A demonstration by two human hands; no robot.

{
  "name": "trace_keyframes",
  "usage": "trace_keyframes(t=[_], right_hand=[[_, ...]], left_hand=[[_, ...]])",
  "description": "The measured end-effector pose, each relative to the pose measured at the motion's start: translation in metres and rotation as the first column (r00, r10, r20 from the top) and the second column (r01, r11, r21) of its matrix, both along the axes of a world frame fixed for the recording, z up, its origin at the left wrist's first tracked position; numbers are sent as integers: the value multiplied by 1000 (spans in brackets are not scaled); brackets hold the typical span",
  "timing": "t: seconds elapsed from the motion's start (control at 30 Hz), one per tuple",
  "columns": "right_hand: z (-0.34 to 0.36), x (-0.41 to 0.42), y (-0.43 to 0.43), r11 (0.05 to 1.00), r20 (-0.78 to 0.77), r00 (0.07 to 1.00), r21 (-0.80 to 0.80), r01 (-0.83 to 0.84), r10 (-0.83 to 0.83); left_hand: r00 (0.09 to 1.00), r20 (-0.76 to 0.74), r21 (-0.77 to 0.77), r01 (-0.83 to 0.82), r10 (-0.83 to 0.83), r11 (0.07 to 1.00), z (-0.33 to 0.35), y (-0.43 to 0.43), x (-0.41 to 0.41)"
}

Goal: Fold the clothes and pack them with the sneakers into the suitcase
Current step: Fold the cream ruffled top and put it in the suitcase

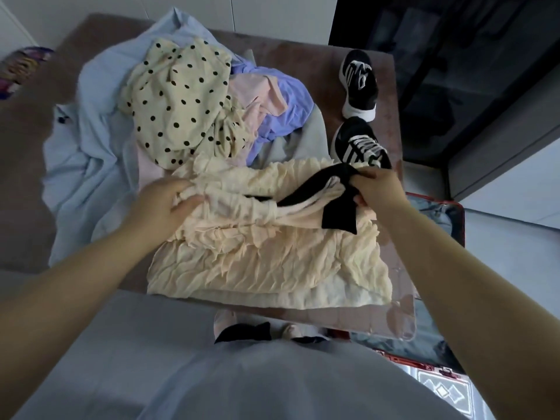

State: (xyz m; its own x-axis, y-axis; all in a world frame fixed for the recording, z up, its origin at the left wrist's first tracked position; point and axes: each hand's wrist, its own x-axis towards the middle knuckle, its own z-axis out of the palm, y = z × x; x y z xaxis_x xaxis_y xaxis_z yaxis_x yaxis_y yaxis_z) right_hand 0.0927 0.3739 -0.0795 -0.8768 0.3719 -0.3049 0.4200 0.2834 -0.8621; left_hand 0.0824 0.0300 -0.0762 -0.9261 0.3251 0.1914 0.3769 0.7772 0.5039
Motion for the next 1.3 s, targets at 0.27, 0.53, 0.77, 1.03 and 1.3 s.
trace_keyframes(t=[0.27,0.53,0.77,1.03,1.3], right_hand=[[-11,57,3,735,-219,899,661,-149,379],[-93,149,27,593,8,850,713,-374,527],[-60,166,59,633,-135,832,717,-293,538],[-69,166,26,422,100,754,777,-466,649],[-82,149,14,434,-50,669,796,-422,741]], left_hand=[[936,-161,-160,-339,314,927,-2,16,-38],[899,-375,-310,111,-229,944,-58,5,46],[884,-230,-433,282,-407,857,-91,-18,86],[952,-88,-305,256,-295,917,-96,-10,85],[924,2,-84,382,-383,920,-68,-21,85]])
